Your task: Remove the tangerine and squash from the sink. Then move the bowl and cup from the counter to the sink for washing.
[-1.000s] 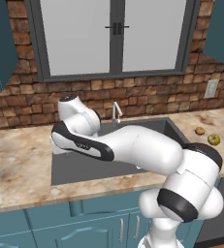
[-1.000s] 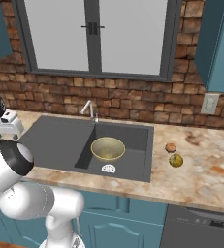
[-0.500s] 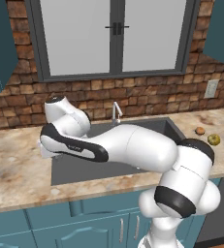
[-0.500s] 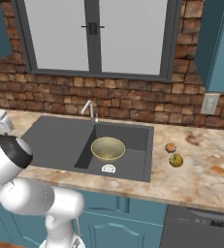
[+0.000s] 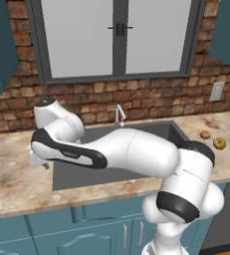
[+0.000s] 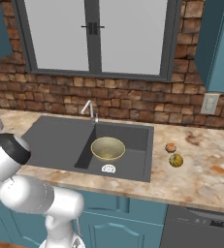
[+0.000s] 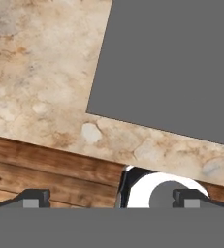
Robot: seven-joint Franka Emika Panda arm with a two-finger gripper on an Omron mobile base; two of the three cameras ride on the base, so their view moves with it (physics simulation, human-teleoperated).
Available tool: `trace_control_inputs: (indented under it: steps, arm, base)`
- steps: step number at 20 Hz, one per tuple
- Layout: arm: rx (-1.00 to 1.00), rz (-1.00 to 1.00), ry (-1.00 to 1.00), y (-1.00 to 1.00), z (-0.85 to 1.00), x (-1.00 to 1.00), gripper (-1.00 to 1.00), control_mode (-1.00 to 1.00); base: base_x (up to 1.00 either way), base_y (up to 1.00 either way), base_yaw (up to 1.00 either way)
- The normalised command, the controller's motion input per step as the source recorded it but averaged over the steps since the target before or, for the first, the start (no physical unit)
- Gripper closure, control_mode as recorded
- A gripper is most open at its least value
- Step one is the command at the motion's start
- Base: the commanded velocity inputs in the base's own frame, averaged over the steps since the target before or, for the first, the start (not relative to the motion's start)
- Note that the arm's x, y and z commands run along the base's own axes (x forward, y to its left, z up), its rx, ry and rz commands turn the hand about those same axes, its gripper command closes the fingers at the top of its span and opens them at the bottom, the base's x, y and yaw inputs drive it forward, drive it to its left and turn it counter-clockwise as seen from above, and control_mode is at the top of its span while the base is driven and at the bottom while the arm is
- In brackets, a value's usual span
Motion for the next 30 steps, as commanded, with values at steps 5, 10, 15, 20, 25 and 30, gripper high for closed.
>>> trace_control_inputs:
  steps: [5, 10, 15, 20, 25, 30]
  arm:
    - [0.11, 0.04, 0.01, 0.28, 0.07, -0.09, -1.00, -1.00]
    - [0.09, 0.04, 0.00, 0.31, 0.05, -0.07, -1.00, -1.00]
    - [0.05, 0.04, 0.00, 0.32, 0.00, -0.04, -1.00, -1.00]
    - [0.02, 0.02, 0.01, 0.30, 0.05, -0.05, -1.00, -1.00]
    - [0.00, 0.00, 0.11, 0.31, 0.05, 0.00, -1.00, -1.00]
    - [0.00, 0.00, 0.07, 0.33, 0.02, -0.01, -1.00, -1.00]
  base:
    - [0.00, 0.00, 0.00]
    - [0.00, 0.00, 0.00]
    - [0.00, 0.00, 0.00]
    - [0.00, 0.00, 0.00]
    - [0.00, 0.00, 0.00]
    - [0.00, 0.00, 0.00]
